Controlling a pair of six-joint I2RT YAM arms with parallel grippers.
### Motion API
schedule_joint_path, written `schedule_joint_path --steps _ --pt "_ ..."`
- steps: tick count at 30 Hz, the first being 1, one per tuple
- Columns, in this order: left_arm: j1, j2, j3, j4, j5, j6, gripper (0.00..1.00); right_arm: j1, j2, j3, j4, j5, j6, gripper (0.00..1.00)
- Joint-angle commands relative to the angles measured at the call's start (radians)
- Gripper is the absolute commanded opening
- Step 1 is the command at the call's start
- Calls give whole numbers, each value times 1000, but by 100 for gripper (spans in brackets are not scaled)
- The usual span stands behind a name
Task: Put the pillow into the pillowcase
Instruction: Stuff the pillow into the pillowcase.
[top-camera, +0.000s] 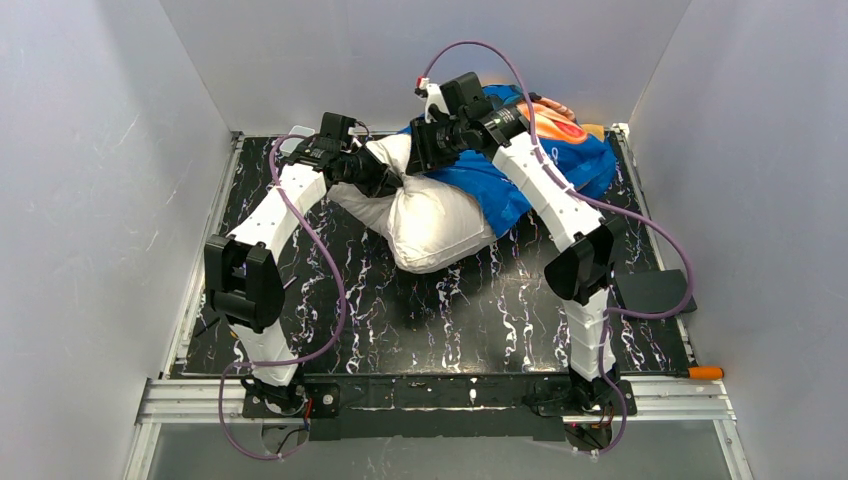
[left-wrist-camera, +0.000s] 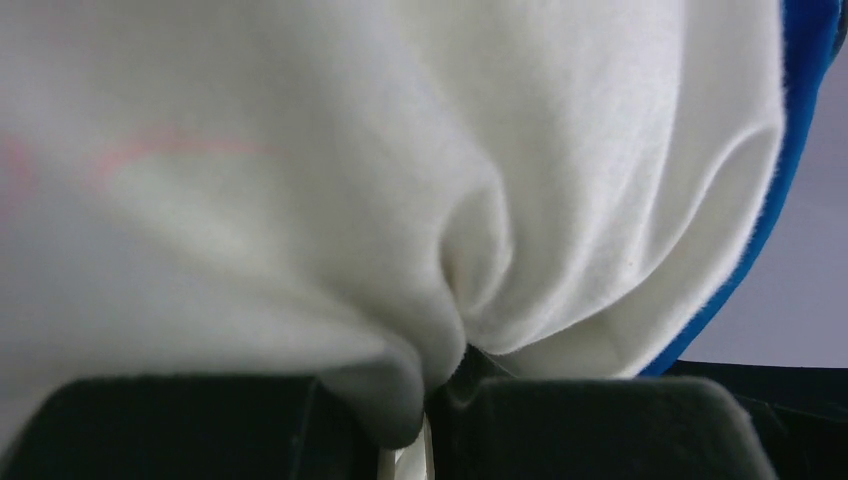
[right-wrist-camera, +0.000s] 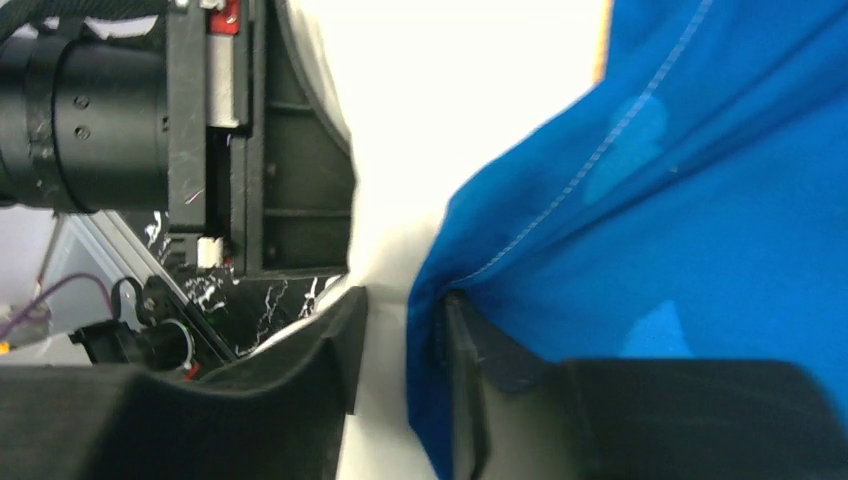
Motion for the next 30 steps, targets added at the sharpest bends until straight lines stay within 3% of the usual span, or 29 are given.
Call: schedule_joint_path --steps 1,3,7,15,18,22,23,26,30 --pt "-28 -16 66 228 81 -46 0 97 11 -11 -70 -186 -15 50" --pt "-28 -16 66 225 83 -43 0 96 9 -13 -74 -174 -12 61" --pt "-29 -14 67 233 85 -47 0 99 8 -34 -111 -134 -44 69" --pt "-26 0 108 252 102 -79 0 121 64 -52 -282 108 -124 71" --pt "-22 -1 126 266 107 -94 0 124 107 -33 -346 177 -131 53" --pt "-17 -18 138 285 108 -107 0 125 116 1 -343 193 -132 8" --pt "-15 -25 140 288 106 -107 0 125 117 17 -343 188 -128 1" --pt "3 -55 136 273 104 -76 21 114 116 72 -337 145 -99 1" --pt "70 -128 109 201 100 1 46 29 45 61 -206 -32 35 1"
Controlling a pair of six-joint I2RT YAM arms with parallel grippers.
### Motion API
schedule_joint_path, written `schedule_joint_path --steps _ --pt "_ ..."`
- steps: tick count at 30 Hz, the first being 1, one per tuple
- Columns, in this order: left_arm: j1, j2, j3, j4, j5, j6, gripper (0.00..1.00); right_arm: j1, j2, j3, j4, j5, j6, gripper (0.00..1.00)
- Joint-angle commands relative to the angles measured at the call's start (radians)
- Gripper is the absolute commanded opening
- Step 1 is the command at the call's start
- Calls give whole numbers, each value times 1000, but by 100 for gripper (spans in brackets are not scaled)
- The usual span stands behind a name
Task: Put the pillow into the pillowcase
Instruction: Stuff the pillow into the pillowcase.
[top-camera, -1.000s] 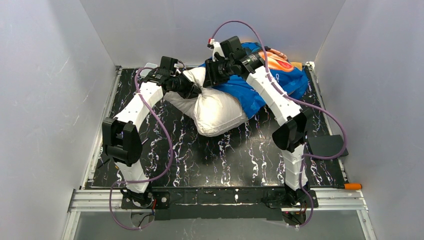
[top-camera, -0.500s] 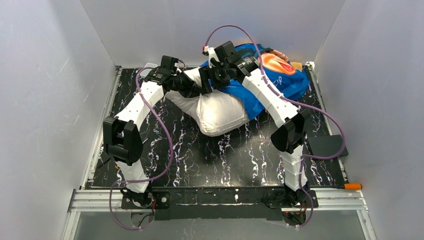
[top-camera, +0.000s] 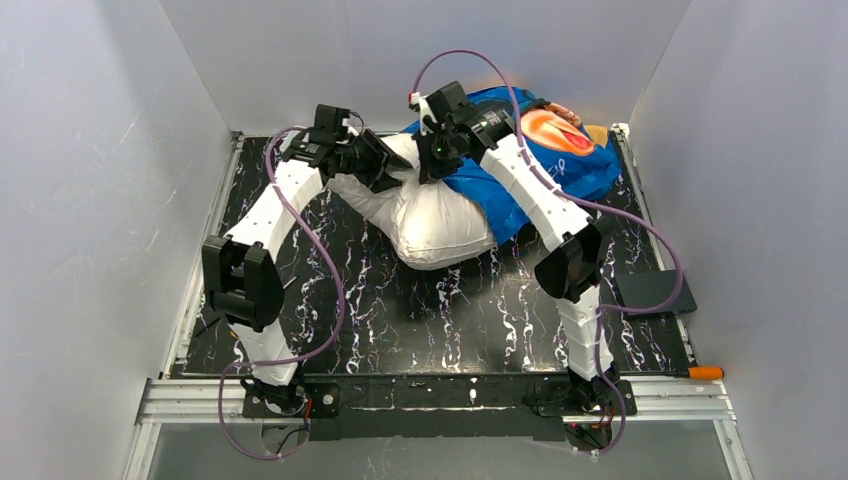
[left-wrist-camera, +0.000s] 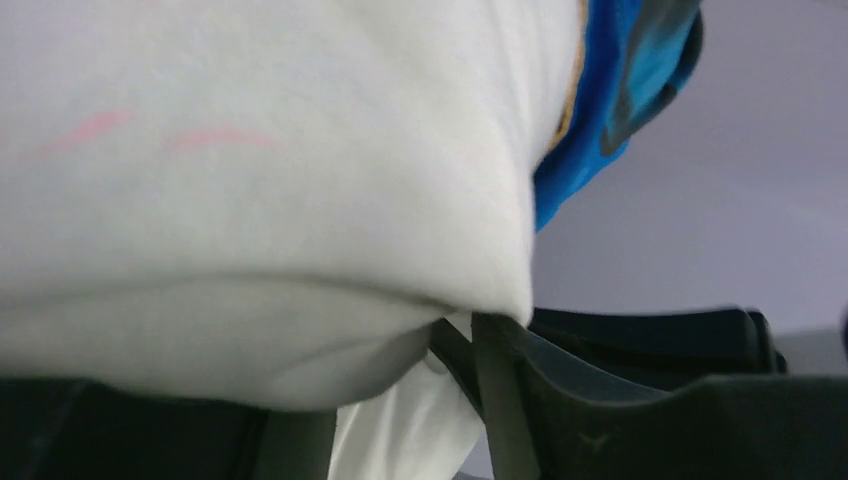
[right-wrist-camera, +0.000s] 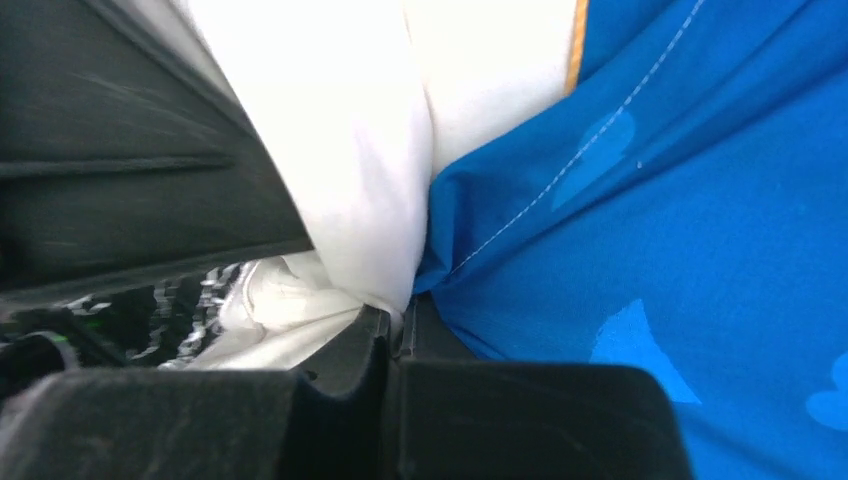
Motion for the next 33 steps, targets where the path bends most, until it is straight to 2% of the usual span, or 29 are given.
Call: schedule_joint_path --steps 1,3,7,10,14,18,22,27,33 --pt "81 -165 47 153 68 40 50 -57 -48 -48 23 -354 209 1" --pt "147 -227 -7 155 88 49 55 -118 -121 -111 200 -453 300 1" --pt "313 -369 -104 181 153 77 60 -221 -223 -178 519 -541 486 1" --pt "424 -465 -201 171 179 82 68 -255 -232 -125 615 -571 570 1" --pt "488 -546 -371 148 225 79 69 -277 -227 -75 789 -604 736 1" --pt "490 -576 -537 128 250 41 69 -286 -226 -72 988 -616 902 1" --pt "459 -574 -658 153 217 -24 69 -298 -193 11 1113 -608 1036 1" --pt "377 -497 -653 208 179 -40 69 -315 -180 45 1291 -583 1201 1" --pt "260 -342 -586 350 222 -113 69 -327 -181 68 1396 -546 1299 1"
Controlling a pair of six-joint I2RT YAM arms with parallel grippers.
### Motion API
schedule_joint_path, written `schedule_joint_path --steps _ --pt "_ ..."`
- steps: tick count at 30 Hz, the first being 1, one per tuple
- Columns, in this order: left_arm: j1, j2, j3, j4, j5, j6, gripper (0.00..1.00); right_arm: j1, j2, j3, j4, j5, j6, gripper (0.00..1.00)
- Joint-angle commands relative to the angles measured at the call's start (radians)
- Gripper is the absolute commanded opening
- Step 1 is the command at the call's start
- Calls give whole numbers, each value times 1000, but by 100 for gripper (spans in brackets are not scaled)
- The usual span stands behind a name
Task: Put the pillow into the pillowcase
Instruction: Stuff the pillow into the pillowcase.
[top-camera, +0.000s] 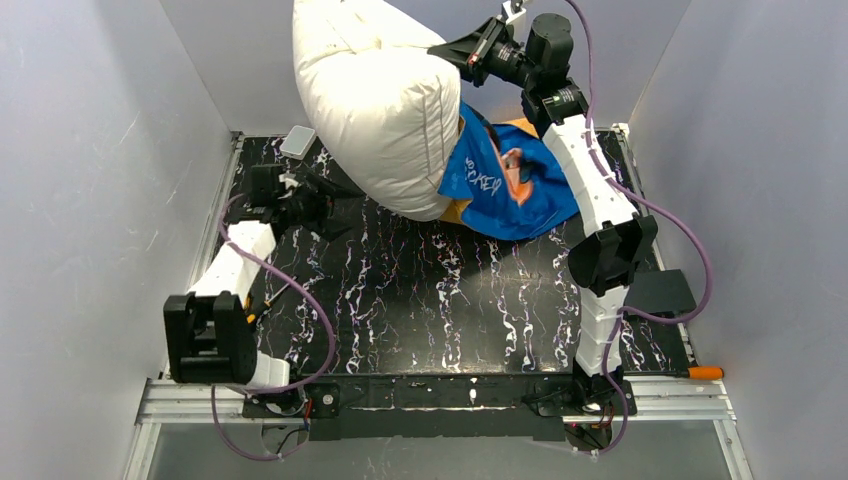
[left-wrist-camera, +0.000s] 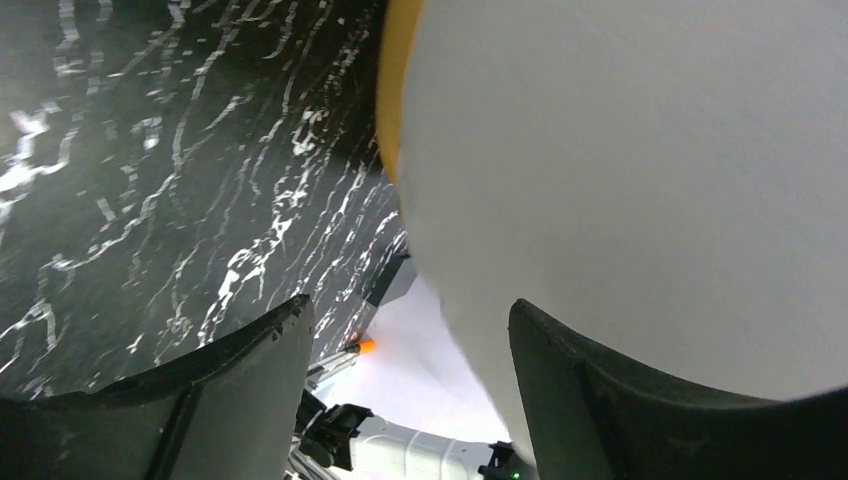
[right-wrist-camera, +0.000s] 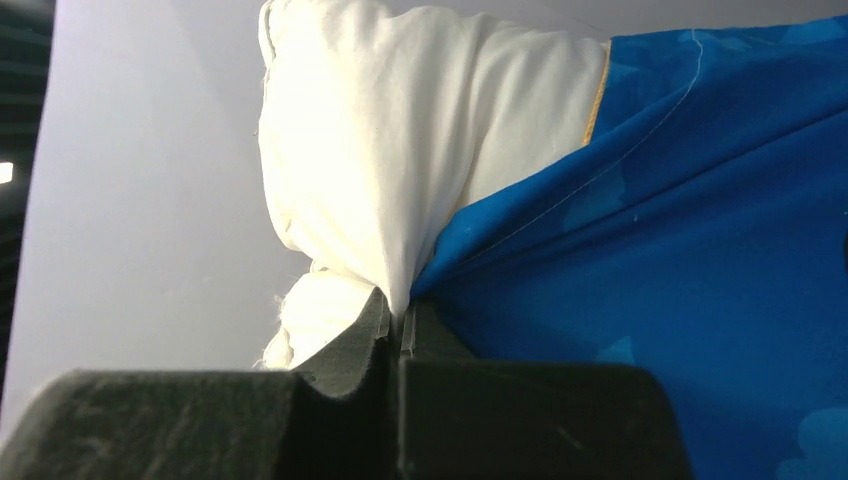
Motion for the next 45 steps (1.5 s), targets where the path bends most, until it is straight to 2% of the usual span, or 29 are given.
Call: schedule_joint_path --steps 1,4,10,25,35,45 --pt "-72 83 50 171 53 -93 69 -8 -82 136 445 7 192 1" --pt "-105 125 42 309 42 -167 69 -12 -84 140 480 24 225 1" --pt "-147 200 58 316 1 -184 69 -16 -79 146 537 48 281 1" --pt "-205 338 143 362 -25 -218 77 -34 -65 162 611 87 382 1" --pt "-243 455 218 484 -4 -249 85 -69 -68 170 636 113 424 1" --pt "-276 512 279 627 6 -271 87 -70 -70 168 649 117 440 1"
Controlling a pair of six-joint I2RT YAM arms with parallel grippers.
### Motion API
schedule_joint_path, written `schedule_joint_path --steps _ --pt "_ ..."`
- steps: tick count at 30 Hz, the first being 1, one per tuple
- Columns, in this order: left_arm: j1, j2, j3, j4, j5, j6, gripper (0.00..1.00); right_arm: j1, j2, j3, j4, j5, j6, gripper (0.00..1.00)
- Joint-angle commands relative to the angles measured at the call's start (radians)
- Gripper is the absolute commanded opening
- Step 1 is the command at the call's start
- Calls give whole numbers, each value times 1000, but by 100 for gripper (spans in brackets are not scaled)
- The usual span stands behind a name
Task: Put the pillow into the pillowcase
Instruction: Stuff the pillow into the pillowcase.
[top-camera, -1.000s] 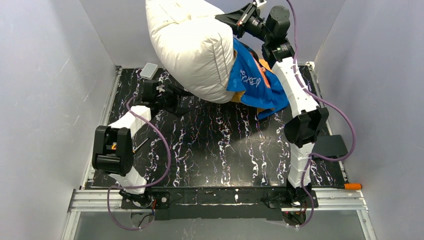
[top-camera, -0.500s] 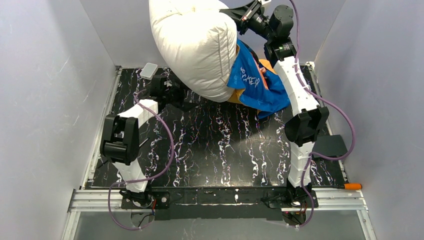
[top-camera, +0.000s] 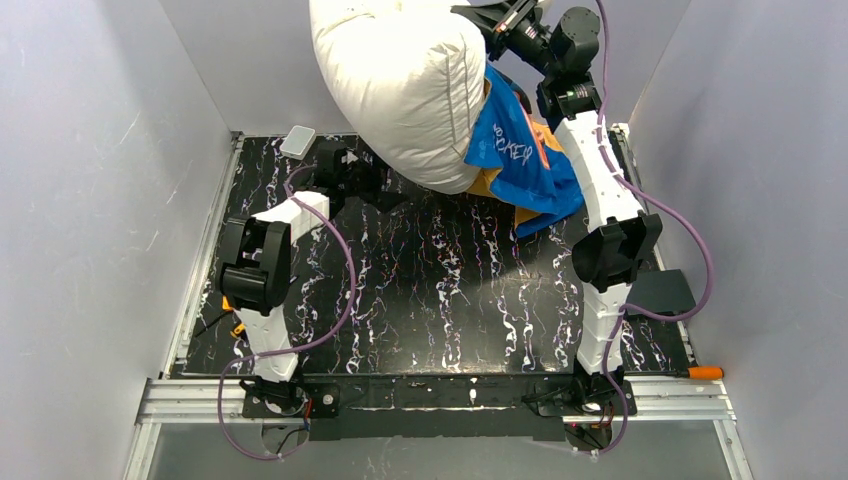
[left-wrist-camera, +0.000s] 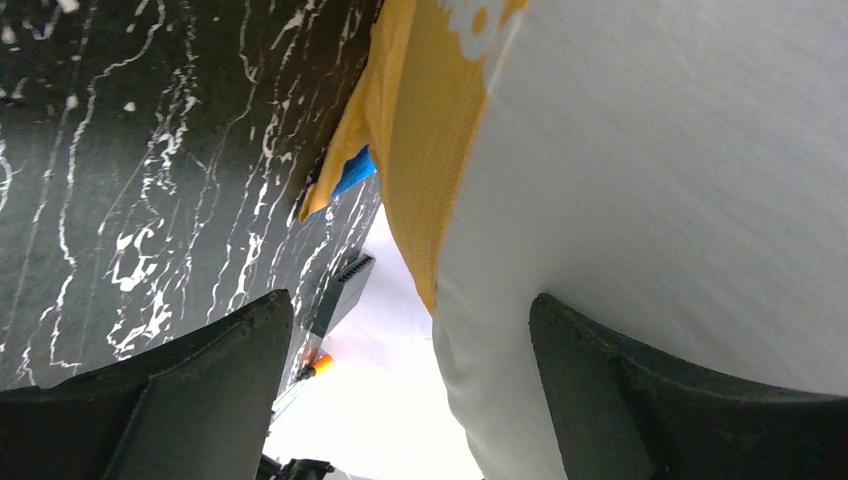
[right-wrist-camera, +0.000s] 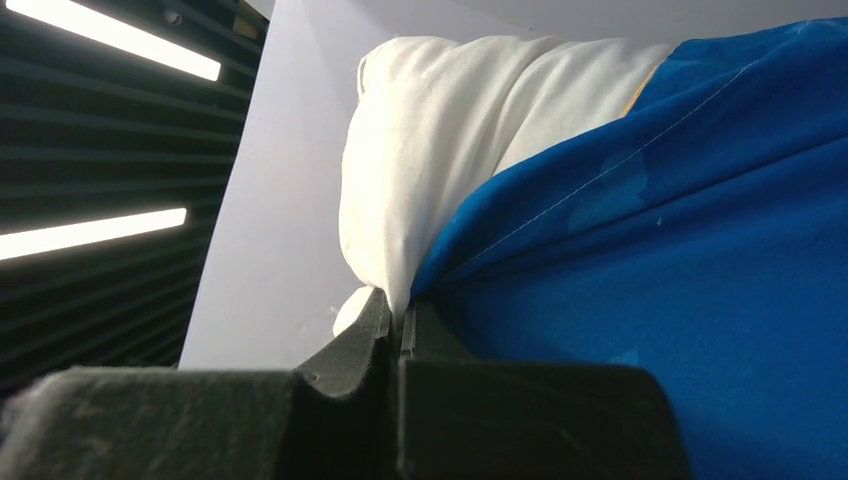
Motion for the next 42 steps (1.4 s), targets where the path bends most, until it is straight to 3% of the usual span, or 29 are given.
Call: schedule_joint_path --steps 1,8,21,42 --pt "-20 -2 30 127 23 -29 87 -5 -95 133 351 95 89 1" --pt "-62 87 49 382 -12 -145 86 -10 -89 136 372 104 122 1" --pt "-113 203 124 425 -69 -153 85 -17 -100 129 372 101 137 1" --pt "-194 402 317 494 -158 -242 71 -17 -82 120 422 108 206 1"
